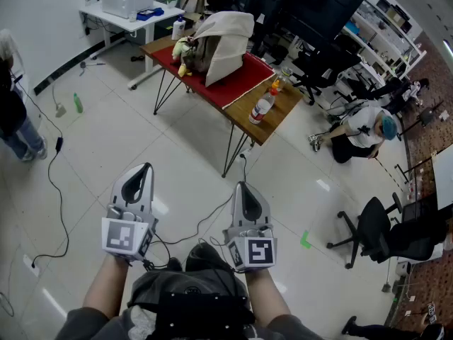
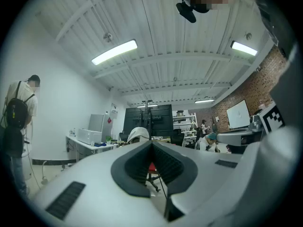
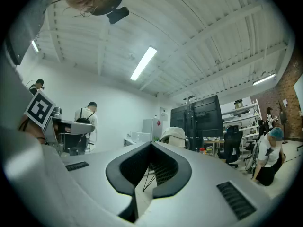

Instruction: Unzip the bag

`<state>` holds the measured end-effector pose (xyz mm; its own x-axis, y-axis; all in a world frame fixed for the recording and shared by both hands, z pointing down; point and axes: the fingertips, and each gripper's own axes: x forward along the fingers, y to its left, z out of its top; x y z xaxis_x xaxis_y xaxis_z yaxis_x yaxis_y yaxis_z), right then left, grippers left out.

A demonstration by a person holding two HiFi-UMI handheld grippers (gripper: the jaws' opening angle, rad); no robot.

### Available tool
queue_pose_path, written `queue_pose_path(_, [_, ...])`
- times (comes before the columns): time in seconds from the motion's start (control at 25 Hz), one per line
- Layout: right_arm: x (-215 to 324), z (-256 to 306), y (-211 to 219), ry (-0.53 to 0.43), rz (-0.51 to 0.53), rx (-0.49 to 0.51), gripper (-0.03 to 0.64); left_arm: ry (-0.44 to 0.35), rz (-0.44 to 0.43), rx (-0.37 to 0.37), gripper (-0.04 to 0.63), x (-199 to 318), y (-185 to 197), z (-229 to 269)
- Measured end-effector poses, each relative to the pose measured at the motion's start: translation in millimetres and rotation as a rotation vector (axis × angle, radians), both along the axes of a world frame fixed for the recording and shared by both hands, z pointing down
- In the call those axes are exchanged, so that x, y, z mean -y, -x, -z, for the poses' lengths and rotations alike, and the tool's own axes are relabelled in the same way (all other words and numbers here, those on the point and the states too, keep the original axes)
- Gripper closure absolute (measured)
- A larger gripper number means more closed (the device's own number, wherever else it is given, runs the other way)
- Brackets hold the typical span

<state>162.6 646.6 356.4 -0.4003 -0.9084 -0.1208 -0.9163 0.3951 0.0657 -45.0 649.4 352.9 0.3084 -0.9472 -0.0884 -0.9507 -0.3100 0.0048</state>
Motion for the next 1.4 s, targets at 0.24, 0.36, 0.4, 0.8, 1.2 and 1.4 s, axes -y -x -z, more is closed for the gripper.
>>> queue_pose_path(0.24, [20.0,-5.8,11.9,-0.006,0.025,-0.019,0.6,0.025,0.02,-0.008,0.563,16.4,15.0,-7.7])
queue_pose_path(0.36, [39.7,-10.9,22.5,0.003,0.043,-0.011,0.6,0.005,0.017,-0.012,0.563,28.4,23.0,-8.9])
queue_pose_path(0.4, [47.9,-11.7,27.8,0.004,0.054,-0.007,0.6,0.004,0.02,-0.011,0.563,33.9,26.7,-8.4])
queue_pose_path(0.8, [186.7,-18.8,75.6,0.032,0.175,0.001,0.601,-0.022,0.051,-0.003,0.563,150.0,56.8,-1.4])
queue_pose_path(1.2, [347.0,-20.8,74.9,0.031,0.17,0.034,0.601,-0.006,0.009,-0.027,0.563,308.3,47.8,-6.0])
queue_pose_path(1.4, [411.5,-25.0,60.9,0.043,0.154,0.043,0.601,0.003,-0.004,-0.012,0.563,373.9,34.9,-6.6])
